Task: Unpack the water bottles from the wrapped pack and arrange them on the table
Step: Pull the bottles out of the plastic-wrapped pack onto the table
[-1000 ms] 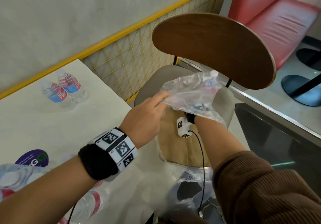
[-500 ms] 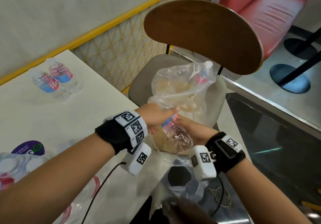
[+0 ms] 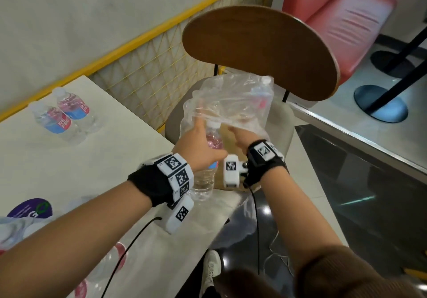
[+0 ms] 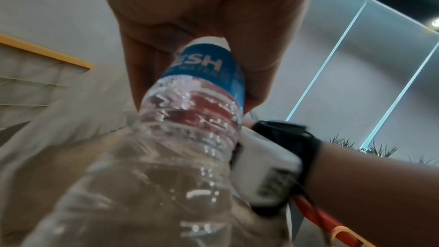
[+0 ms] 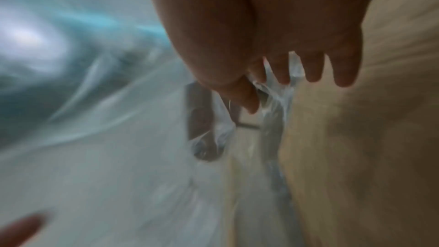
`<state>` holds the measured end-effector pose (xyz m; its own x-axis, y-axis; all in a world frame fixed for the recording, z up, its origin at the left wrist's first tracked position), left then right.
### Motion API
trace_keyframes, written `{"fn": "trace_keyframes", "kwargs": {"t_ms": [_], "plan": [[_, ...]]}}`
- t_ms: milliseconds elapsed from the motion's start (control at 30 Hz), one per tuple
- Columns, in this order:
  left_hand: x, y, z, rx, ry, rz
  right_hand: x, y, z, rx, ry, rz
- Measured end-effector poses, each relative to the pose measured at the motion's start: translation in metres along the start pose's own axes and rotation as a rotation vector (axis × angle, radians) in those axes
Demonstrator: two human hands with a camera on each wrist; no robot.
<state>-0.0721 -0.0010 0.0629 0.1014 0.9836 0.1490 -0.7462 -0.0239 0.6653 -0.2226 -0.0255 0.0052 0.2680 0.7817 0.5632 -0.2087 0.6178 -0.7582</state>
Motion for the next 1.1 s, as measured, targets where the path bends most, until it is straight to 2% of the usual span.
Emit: {"fn": "trace_keyframes", "kwargs": {"t_ms": [100,167,233,433,667,767,833,933,967,1000,1067,1100], "plan": [[0.0,-0.006,0.006,-0.005,0.018,0.003,0.002,-0.023,0.026,0.938,0.129,0.266],[-0.001,-0.006,0.013,-0.027,0.053,0.003,-0.004,-0.03,0.03,1.153,0.12,0.301],[-0.003,-0.007,0.017,-0.007,0.073,0.01,-0.016,-0.039,0.025,1.169,0.097,0.317],[-0.004,-0.004,0.014,0.039,0.035,0.024,-0.036,-0.039,0.019,1.197,0.107,0.267],[0.002,-0.022,0.016,0.061,-0.001,0.005,-0.061,-0.04,0.033,1.191,0.181,0.117],[0.003,-0.03,0.013,0.099,-0.035,0.021,-0.072,-0.035,0.022,1.116,0.094,0.083],[0.005,-0.034,0.009,0.127,-0.082,0.012,-0.08,-0.031,0.023,1.083,0.14,0.081],[0.007,-0.039,0.005,0.121,-0.13,-0.003,-0.097,-0.024,0.021,0.901,0.171,0.052],[0.007,-0.041,0.004,0.118,-0.132,0.001,-0.099,-0.026,0.021,0.739,0.152,0.018],[0.007,-0.043,0.004,0.119,-0.131,0.01,-0.103,-0.028,0.02,0.479,0.147,0.001],[0.004,-0.049,0.004,0.127,-0.117,0.026,-0.109,-0.033,0.017,0.253,0.158,0.008],[0.001,-0.051,0.005,0.135,-0.103,0.033,-0.108,-0.035,0.019,0.244,0.184,0.015]]}}
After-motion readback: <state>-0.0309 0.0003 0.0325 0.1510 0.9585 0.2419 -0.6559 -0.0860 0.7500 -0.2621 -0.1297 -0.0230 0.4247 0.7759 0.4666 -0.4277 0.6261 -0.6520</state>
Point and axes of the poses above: each hand's wrist, its own x-axis away from the middle knuckle, its own z-axis out of the back of the hand, y = z × x, the point moved 4 cm from there along -x, towards the middle knuckle, and after that the axes turned 8 degrees about y, right-handed, at the moved point
